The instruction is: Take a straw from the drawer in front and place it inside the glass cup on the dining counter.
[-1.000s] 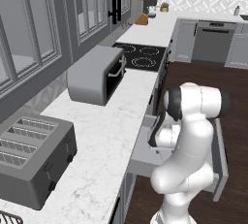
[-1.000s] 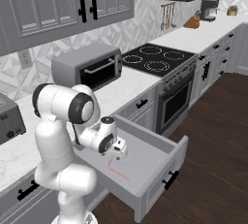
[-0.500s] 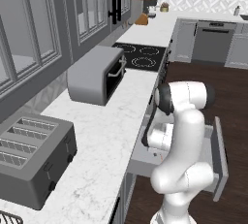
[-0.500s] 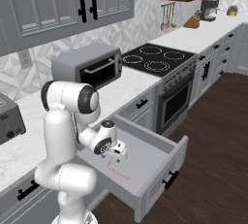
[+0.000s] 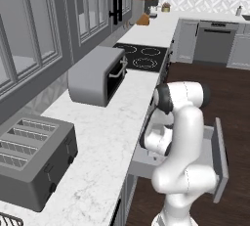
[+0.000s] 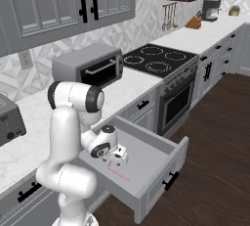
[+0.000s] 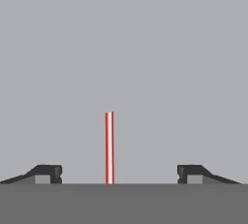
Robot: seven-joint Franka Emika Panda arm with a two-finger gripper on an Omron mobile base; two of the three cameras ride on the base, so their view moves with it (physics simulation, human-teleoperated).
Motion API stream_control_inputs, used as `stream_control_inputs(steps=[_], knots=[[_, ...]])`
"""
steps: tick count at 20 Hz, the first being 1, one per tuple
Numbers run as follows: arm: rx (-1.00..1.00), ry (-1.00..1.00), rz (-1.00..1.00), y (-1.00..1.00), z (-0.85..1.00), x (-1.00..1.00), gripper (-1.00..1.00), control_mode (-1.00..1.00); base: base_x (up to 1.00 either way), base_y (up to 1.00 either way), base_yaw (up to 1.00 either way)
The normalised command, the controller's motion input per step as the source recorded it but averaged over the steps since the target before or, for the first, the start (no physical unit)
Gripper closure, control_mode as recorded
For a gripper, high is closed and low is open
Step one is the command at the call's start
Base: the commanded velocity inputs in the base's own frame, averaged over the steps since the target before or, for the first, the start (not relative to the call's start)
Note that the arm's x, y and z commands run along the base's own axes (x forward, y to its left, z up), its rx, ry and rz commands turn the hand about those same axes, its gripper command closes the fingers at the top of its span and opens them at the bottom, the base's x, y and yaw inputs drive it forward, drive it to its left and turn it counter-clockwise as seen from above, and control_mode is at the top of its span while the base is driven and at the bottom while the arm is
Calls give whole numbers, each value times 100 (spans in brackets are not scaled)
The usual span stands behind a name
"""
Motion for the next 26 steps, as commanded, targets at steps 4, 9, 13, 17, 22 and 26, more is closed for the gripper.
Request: stream_control_inputs(steps=[4, 9, 13, 17, 22, 26], knots=[[0, 0, 0, -2, -38, 0, 100, -100, 0, 0, 0], [0, 0, 0, -15, -14, 0, 100, -100, 0, 0, 0], [4, 0, 0, -37, 0, 0, 100, -100, 0, 0, 0], [5, 0, 0, -34, 0, 0, 100, -100, 0, 0, 0], [6, 0, 0, -25, 13, 0, 100, -100, 0, 0, 0], [8, -8, 0, -1, 96, -36, 100, -100, 0, 0, 0]])
